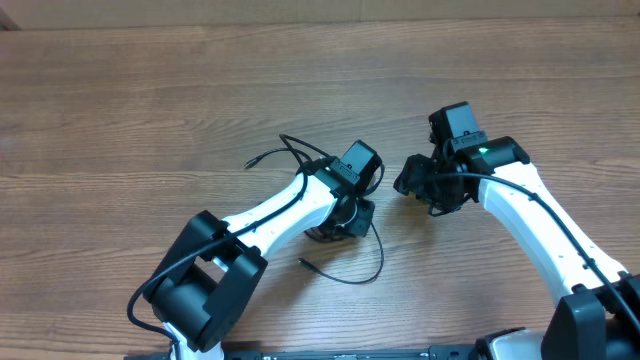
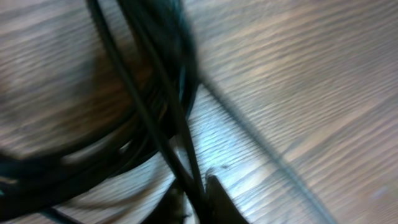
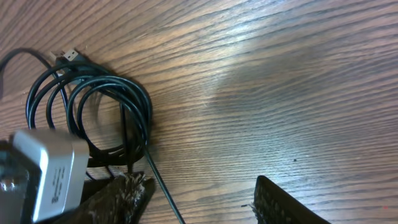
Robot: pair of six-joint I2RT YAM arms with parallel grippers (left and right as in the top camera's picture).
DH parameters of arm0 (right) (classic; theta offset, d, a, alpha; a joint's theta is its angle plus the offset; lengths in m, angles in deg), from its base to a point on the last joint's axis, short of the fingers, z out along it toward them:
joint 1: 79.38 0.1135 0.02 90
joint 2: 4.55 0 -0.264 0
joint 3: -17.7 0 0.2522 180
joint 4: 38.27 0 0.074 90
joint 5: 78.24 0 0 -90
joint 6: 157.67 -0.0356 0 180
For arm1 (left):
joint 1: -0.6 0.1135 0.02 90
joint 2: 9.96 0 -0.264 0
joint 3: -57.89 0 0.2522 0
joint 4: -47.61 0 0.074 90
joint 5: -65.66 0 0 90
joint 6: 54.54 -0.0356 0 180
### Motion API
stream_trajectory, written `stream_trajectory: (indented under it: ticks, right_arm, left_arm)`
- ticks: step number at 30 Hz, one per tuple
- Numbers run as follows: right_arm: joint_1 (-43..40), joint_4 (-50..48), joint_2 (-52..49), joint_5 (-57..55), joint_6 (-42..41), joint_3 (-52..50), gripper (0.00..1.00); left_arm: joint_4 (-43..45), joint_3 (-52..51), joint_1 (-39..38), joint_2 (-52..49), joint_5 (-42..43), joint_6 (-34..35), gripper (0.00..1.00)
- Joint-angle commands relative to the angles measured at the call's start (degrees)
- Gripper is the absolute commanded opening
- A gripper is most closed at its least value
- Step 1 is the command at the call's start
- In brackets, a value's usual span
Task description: Untangle cables
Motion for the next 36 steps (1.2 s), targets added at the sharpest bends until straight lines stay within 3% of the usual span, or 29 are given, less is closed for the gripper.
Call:
stream_trajectory:
  ticks: [1, 4, 8, 9, 10, 12, 13, 17, 20, 23, 26, 28, 31, 36]
  right_arm:
    - [-3.2, -1.2, -0.3, -1.0, -0.3, -0.1, 0.6]
    - [-5.7, -2.2, -0.3, -0.4, -0.3, -0.1, 0.6]
    - [-9.2, -2.4, -0.3, 0.5, -0.3, -0.1, 0.59]
    - [-9.9, -2.4, -0.3, 1.2, -0.3, -0.1, 0.59]
    - [-10.4, -2.3, -0.3, 1.9, -0.3, -0.1, 0.59]
    - [-11.3, -2.2, -0.3, 3.6, -0.3, -0.1, 0.59]
    - [-11.3, -2.1, -0.3, 3.9, -0.3, -0.1, 0.6]
    - [-11.3, -2.1, -0.3, 3.9, 0.4, -0.1, 0.61]
    - [-11.3, -2.8, -0.3, 2.6, 0.3, -0.1, 0.63]
    - [-11.3, -4.9, -0.3, -1.1, 0.3, -0.1, 0.66]
    - [-11.3, -7.1, -0.3, -4.3, 0.3, -0.1, 0.83]
    - [-11.3, -7.8, -0.3, -6.6, 0.3, -0.1, 1.0]
    - [-11.3, -7.8, -0.3, -10.4, 0.3, -0.1, 1.0]
    - [-11.3, -7.0, -0.3, -11.7, 0.3, -0.1, 1.0]
  left_arm:
    - [-5.3, 4.7, 1.4, 0.1, -4.0, -14.0, 0.08]
    - [-12.3, 8.8, 1.6, 0.1, -10.8, -23.6, 0.09]
    - [-18.9, 11.5, 1.5, 0.1, -29.3, -23.4, 0.08]
    - [-19.6, 11.5, 1.5, 0.1, -32.1, -22.5, 0.19]
    - [-20.3, 11.5, 1.5, 0.1, -32.9, -22.3, 0.43]
    - [-20.5, 11.5, 2.0, 0.1, -32.5, -22.3, 0.61]
    - [-20.5, 11.5, 2.1, 0.1, -32.4, -22.3, 0.7]
    - [-21.0, 11.5, 3.0, 0.1, -33.2, -21.0, 0.87]
    - [-20.5, 12.2, 4.5, 0.1, -32.4, -14.7, 0.88]
    - [-17.2, 13.1, 6.1, 0.1, -24.4, -12.5, 0.89]
    - [-11.1, 13.0, 6.9, 0.0, -14.2, -13.6, 0.88]
    - [-8.2, 13.0, 7.0, -0.1, -14.5, -13.7, 0.89]
    - [-5.4, 12.9, 7.3, -0.3, -14.6, -11.5, 0.89]
    - [-3.1, 12.7, 7.3, -2.9, -14.6, -8.3, 0.8]
